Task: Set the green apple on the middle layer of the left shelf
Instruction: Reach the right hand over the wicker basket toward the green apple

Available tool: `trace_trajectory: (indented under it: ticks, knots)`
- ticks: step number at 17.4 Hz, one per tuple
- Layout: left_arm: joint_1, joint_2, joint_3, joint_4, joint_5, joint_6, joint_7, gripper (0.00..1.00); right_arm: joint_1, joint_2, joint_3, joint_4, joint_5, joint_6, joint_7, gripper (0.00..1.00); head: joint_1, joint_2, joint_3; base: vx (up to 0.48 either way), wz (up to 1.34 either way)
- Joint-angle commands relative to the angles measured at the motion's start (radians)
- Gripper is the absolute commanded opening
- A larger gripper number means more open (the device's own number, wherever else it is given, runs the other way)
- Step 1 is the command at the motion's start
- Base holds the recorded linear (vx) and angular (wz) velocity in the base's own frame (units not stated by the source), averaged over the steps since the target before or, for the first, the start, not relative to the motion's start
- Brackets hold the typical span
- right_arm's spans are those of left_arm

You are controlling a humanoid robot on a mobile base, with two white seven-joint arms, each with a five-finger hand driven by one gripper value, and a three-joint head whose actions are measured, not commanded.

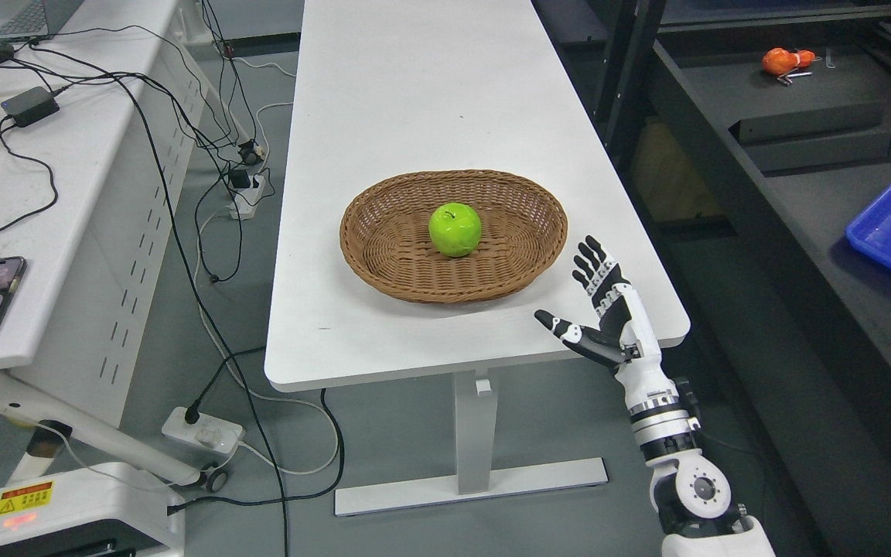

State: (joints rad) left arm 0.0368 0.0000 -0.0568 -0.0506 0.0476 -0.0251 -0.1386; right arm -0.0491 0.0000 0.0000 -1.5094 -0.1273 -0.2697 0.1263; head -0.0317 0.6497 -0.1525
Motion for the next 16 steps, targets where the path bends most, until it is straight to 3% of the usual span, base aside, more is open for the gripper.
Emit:
trace_trajectory:
  ticks: [1,5,6,7,9,10,12,14,16]
  knots:
    - [0.000,0.017,0.000,0.000,0.000,-0.001,0.001,1.00,0.003,-0.017,0.000,-0.015,-0.002,0.004,-0.001,1.00,0.0000,0.000,0.000,0.000,0.00]
    - [0.000,0.017,0.000,0.000,0.000,0.001,-0.001,1.00,0.000,-0.017,0.003,-0.037,0.000,-0.008,0.006,1.00,0.0000,0.000,0.000,0.000,0.00]
    - [0.000,0.017,0.000,0.001,0.000,0.001,-0.001,1.00,-0.008,-0.017,0.011,-0.049,0.026,-0.035,0.007,1.00,0.0000,0.000,0.000,0.000,0.00]
    - [0.000,0.017,0.000,0.000,0.000,0.001,-0.001,1.00,-0.035,-0.035,0.012,-0.075,0.146,-0.061,0.004,1.00,0.0000,0.000,0.000,0.000,0.00]
    - [0.000,0.017,0.000,0.001,0.000,0.001,-0.001,1.00,-0.101,-0.105,0.009,-0.107,0.425,-0.059,-0.004,1.00,0.0000,0.000,0.000,0.029,0.00]
    - [0.000,0.017,0.000,0.000,0.000,0.001,-0.001,1.00,-0.116,-0.151,0.008,-0.123,0.481,-0.059,-0.004,1.00,0.0000,0.000,0.000,0.127,0.00]
    - [0.000,0.017,0.000,0.000,0.000,0.001,-0.001,1.00,-0.129,-0.224,0.003,-0.165,0.483,-0.077,-0.001,1.00,0.0000,0.000,0.000,0.144,0.00]
    - [0.000,0.017,0.000,0.000,0.000,-0.001,-0.001,1.00,-0.126,-0.280,-0.003,-0.190,0.483,-0.222,0.009,1.00,0.0000,0.000,0.000,0.175,0.00]
    - [0.000,0.017,0.000,0.000,0.000,0.001,-0.001,1.00,-0.129,-0.322,0.023,-0.189,0.494,-0.243,0.080,1.00,0.0000,0.000,0.000,0.212,0.02]
